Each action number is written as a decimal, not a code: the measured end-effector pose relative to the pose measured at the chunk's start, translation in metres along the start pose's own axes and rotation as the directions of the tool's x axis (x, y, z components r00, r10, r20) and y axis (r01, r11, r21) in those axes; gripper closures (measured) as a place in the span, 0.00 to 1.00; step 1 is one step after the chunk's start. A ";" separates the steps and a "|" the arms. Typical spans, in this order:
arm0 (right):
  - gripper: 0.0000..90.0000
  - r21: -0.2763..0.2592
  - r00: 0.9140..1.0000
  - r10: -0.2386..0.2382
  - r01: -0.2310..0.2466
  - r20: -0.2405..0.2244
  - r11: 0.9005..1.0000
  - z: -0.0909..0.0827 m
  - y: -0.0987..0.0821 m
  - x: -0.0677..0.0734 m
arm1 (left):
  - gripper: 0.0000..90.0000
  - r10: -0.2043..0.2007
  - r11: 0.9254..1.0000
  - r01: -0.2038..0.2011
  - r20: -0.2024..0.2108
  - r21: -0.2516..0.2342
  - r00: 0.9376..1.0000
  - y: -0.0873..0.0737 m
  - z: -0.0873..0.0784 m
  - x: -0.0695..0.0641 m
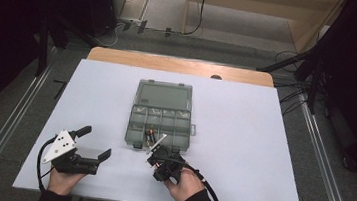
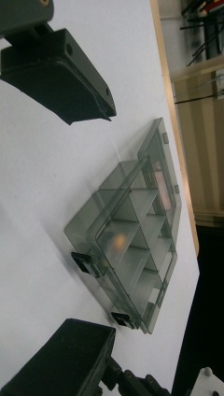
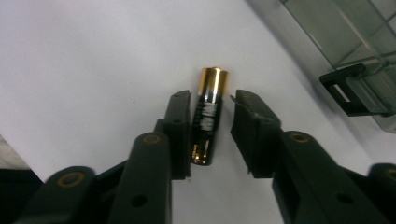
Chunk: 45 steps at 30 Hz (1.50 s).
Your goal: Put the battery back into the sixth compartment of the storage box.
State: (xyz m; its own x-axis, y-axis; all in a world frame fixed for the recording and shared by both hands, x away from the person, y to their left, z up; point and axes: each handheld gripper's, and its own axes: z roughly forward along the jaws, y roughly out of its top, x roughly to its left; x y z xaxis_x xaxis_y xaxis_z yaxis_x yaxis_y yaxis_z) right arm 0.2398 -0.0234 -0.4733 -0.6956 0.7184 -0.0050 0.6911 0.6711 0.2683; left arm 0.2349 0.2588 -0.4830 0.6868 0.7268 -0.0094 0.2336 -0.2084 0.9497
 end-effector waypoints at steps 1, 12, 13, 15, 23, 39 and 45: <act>0.80 -0.001 1.000 -0.005 0.005 0.001 1.000 0.000 0.000 0.000 | 0.00 0.000 1.000 0.000 0.000 -0.001 1.000 0.000 0.000 0.000; 0.85 0.004 1.000 -0.025 0.025 0.001 1.000 0.001 0.000 0.003 | 0.00 0.000 1.000 0.000 0.000 0.000 1.000 0.000 0.000 0.000; 0.85 0.004 1.000 -0.025 0.025 0.003 1.000 0.001 0.000 0.003 | 0.00 -0.001 1.000 0.001 0.000 0.000 1.000 0.000 0.000 0.000; 0.85 0.003 1.000 -0.023 0.023 0.005 1.000 0.001 0.000 0.003 | 0.00 -0.001 1.000 0.001 0.000 0.000 1.000 0.000 0.000 0.000; 0.86 -0.010 0.999 -0.037 0.037 -0.007 0.999 -0.002 -0.002 0.004 | 0.00 -0.001 1.000 0.001 0.000 0.001 1.000 0.000 0.000 0.000; 0.86 -0.126 0.999 0.008 -0.013 -0.043 0.992 -0.016 0.002 0.001 | 0.00 0.000 1.000 0.000 0.004 0.001 1.000 0.000 0.000 0.000; 0.86 -0.237 0.993 0.055 -0.078 -0.101 0.968 -0.023 0.003 -0.007 | 0.00 0.001 1.000 -0.001 0.004 0.002 1.000 0.000 0.001 0.000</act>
State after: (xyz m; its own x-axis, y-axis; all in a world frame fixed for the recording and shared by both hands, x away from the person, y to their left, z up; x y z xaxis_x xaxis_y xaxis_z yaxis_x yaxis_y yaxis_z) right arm 0.2422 -0.0302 -0.4498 -0.6728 0.7321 0.1066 0.6768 0.5508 0.4884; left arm 0.2350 0.2583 -0.4834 0.6895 0.7242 -0.0097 0.2345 -0.2106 0.9490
